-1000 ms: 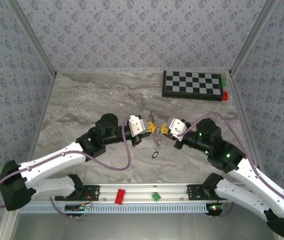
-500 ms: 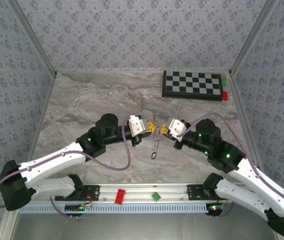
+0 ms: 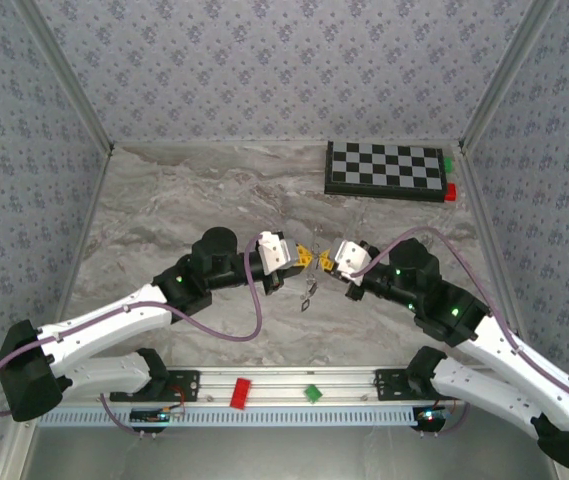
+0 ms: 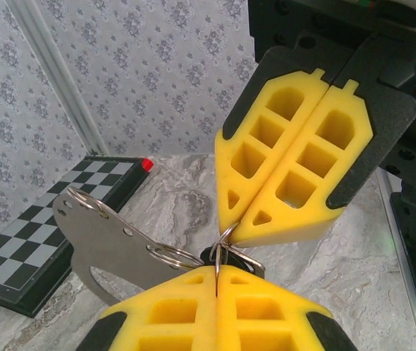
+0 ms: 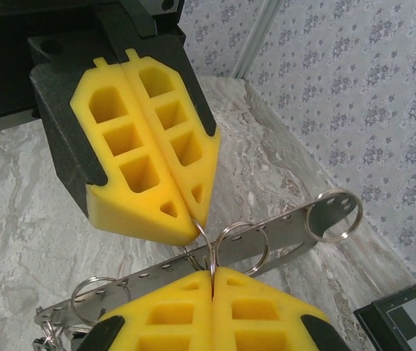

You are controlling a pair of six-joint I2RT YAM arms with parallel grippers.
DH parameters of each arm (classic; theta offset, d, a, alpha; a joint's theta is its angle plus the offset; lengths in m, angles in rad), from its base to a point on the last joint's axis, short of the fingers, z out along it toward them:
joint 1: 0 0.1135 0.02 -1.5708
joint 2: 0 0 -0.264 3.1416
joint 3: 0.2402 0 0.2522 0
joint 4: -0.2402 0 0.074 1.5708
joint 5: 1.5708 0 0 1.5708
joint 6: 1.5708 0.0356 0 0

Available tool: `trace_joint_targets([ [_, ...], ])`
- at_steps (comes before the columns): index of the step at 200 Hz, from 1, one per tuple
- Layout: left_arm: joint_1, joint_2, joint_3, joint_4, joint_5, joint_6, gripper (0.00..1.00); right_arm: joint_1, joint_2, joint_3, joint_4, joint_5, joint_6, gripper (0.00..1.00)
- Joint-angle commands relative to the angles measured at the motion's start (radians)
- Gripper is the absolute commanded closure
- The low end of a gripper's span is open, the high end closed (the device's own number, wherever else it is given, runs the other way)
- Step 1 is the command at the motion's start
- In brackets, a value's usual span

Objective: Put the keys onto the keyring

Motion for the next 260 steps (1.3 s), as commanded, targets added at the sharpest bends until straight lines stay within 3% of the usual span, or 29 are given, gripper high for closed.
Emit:
trace_joint_targets([
  [1, -0.007, 0.005, 0.050, 0.009, -0.019, -0.022, 1.00, 0.019, -0.007, 0.018, 0.002, 0.024, -0.025, 1.00],
  [69, -0.001, 0.007, 0.065, 0.002, -0.071, -0.058, 1.00, 0.070, -0.012, 0.002, -0.015, 0.107, -0.069, 1.00],
  [153, 0.008, -0.019, 0.051, 0.010, 0.001, -0.070, 1.00, 0.115, 0.011, 0.000, -0.019, 0.183, -0.081, 1.00],
  [205, 0.008, -0.011, 0.086, -0.039, -0.014, -0.099, 1.00, 0.035, -0.032, 0.019, -0.073, 0.056, 0.034, 1.00],
  [260, 0.030, -0.017, 0.086, -0.029, 0.061, -0.158, 1.00, -0.084, -0.026, 0.059, -0.111, -0.115, 0.146, 1.00],
])
